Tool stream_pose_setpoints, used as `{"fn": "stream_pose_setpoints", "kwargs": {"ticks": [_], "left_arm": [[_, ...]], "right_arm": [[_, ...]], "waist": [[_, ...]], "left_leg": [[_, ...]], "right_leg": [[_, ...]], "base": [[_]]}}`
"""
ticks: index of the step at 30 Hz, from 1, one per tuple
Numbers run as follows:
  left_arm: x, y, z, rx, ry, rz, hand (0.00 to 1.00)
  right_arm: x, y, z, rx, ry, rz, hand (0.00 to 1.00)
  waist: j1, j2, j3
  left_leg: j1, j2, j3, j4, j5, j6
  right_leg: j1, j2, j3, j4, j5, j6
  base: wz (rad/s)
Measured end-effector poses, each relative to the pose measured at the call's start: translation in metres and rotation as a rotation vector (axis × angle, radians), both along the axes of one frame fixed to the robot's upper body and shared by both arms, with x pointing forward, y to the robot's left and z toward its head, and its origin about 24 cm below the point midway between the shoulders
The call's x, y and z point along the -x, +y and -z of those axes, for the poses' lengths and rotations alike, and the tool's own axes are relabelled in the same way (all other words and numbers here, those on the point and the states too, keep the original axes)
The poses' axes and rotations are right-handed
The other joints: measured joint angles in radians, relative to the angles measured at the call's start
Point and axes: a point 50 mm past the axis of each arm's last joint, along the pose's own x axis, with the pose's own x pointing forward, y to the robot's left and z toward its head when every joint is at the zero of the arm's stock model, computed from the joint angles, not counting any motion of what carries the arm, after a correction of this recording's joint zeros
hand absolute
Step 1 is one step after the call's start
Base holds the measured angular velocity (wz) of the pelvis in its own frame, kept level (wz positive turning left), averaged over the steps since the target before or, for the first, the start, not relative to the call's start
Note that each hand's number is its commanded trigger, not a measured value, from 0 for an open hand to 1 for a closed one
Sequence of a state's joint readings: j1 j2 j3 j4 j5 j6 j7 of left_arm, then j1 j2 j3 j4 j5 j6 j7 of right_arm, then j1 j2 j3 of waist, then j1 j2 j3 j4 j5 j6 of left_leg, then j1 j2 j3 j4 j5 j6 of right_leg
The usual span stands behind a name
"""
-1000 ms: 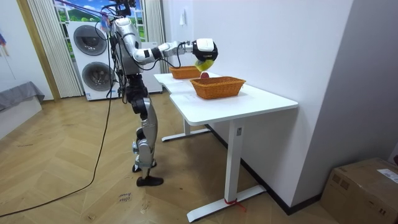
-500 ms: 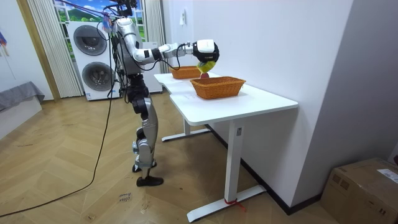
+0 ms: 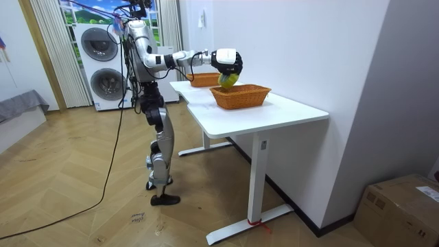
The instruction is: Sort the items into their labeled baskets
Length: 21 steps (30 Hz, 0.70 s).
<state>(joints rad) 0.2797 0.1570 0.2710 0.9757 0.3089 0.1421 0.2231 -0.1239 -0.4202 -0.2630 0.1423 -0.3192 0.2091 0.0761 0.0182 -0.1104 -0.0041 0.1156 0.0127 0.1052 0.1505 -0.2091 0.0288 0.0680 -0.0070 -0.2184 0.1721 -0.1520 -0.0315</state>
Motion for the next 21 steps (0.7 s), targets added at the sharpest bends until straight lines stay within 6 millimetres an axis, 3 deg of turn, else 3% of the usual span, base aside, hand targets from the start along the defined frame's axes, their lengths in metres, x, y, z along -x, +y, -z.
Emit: {"fn": "stream_pose_setpoints", "kwargs": {"ticks": [5, 7, 8, 9, 10, 21], "left_arm": [[-0.003, 0.000, 0.000, -0.003, -0.006, 0.001, 0.00], [-0.002, 0.000, 0.000, -0.003, -0.003, 0.000, 0.00], [-0.001, 0.000, 0.000, -0.002, 0.001, -0.001, 0.00], [-0.001, 0.000, 0.000, -0.002, 0.002, -0.001, 0.00], [0.000, 0.000, 0.000, -0.002, 0.003, -0.002, 0.00], [0.002, 0.000, 0.001, -0.005, 0.012, -0.006, 0.00]], "right_arm": [[0.004, -0.002, 0.007, -0.003, 0.027, 0.009, 1.00], [0.005, -0.003, 0.008, -0.004, 0.033, 0.012, 0.90], [0.006, -0.003, 0.010, -0.005, 0.038, 0.014, 0.54], [0.006, -0.003, 0.010, -0.005, 0.040, 0.014, 0.32], [0.007, -0.004, 0.011, -0.007, 0.045, 0.017, 0.01], [0.007, -0.005, 0.013, 0.007, 0.035, 0.030, 0.00]], "waist": [[-0.001, -0.004, -0.0002], [-0.001, -0.006, -0.0005], [-0.001, -0.007, -0.0009], [-0.001, -0.008, -0.0010], [-0.001, -0.010, -0.0013], [-0.001, -0.015, -0.0021]], "left_leg": [[0.000, 0.000, 0.001, 0.000, 0.000, 0.000], [0.000, 0.000, 0.001, 0.000, 0.000, 0.000], [0.000, 0.000, 0.001, 0.000, 0.000, 0.000], [0.000, 0.000, 0.001, 0.000, 0.000, 0.000], [0.000, 0.000, 0.002, 0.000, 0.000, 0.000], [0.000, 0.000, 0.005, 0.000, 0.000, 0.000]], "right_leg": [[0.000, 0.000, 0.000, 0.000, 0.000, 0.000], [-0.001, 0.000, 0.001, -0.001, 0.000, 0.000], [-0.001, 0.000, 0.001, -0.001, 0.000, 0.000], [-0.001, 0.000, 0.002, -0.001, 0.000, 0.000], [-0.001, 0.000, 0.002, -0.002, 0.000, 0.000], [0.000, 0.001, 0.005, 0.000, 0.000, 0.000]], "base": [[0.00], [0.00], [0.00], [0.00], [0.00], [0.00]]}}
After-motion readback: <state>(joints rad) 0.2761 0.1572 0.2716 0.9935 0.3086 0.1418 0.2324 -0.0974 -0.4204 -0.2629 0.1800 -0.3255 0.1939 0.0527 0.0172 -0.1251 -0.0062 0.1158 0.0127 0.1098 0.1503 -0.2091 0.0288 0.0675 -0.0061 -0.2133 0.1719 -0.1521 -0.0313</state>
